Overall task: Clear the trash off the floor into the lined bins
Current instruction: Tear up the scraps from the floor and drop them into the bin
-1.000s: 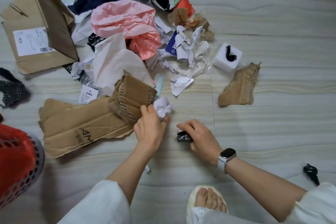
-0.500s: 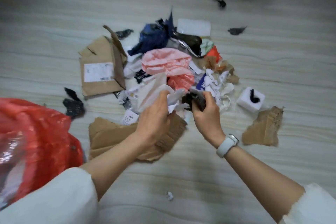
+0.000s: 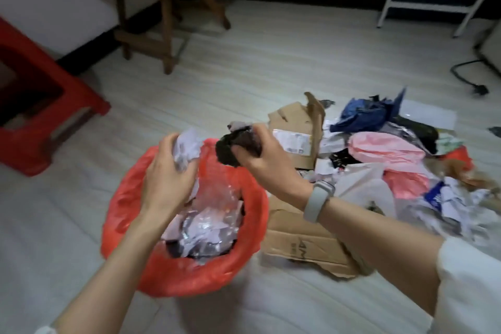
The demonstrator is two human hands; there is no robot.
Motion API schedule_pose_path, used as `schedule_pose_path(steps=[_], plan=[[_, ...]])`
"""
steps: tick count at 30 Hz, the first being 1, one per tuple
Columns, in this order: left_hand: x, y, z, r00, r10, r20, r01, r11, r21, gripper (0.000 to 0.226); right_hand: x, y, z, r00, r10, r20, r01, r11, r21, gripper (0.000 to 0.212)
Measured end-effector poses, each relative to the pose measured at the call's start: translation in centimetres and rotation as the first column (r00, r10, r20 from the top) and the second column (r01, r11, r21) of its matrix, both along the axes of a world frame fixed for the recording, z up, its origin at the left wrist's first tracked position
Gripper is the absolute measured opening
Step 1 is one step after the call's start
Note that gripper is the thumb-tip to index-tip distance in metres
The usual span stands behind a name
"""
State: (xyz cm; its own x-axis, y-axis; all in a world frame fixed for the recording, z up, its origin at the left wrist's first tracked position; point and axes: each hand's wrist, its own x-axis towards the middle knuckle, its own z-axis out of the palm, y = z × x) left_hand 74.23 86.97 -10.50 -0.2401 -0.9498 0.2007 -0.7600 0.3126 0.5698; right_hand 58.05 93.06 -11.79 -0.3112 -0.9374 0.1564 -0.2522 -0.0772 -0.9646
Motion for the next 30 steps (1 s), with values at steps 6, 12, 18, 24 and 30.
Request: schedule_pose_path(steps=[6,12,18,24,30], plan=[[5.8,-1.3,-0.6,0.975,-0.030,0.219,-0.043,0.947,0.319,0.088,2.1,-0.1,-0.4,0.950,0.306,-0.057,-0.283,0.926,0.252,0.052],[-1.8,5.2,-1.5,0.949,-0.311,-0.053,0.295,0.934,-0.201,0.035,-3.5,4.8,-1.9,0.975,-0.077,-0.208,0.100,0.990,0.102,0.016],[-8.2,15.2,-9.4,0.674,-0.739,0.007,0.729,0.663,-0.171,0.030,-7.8,17.0,-11.5,0.854,0.194,-0.483,0.121,0.828,0.547,0.016],[-5.6,19.3,-21.0,0.492,-0.789,0.368,0.609,0.614,0.502,0.067,-5.5,26.6,-19.1,0.739,0.578,-0.345,-0.013,0.525,0.851,0.042],[-3.4,19.0,-23.1,0.289,-0.822,0.491,0.480,0.568,0.668,0.078,-2.8,27.7,-20.6,0.601,0.702,-0.382,-0.104,0.543,0.833,0.024]])
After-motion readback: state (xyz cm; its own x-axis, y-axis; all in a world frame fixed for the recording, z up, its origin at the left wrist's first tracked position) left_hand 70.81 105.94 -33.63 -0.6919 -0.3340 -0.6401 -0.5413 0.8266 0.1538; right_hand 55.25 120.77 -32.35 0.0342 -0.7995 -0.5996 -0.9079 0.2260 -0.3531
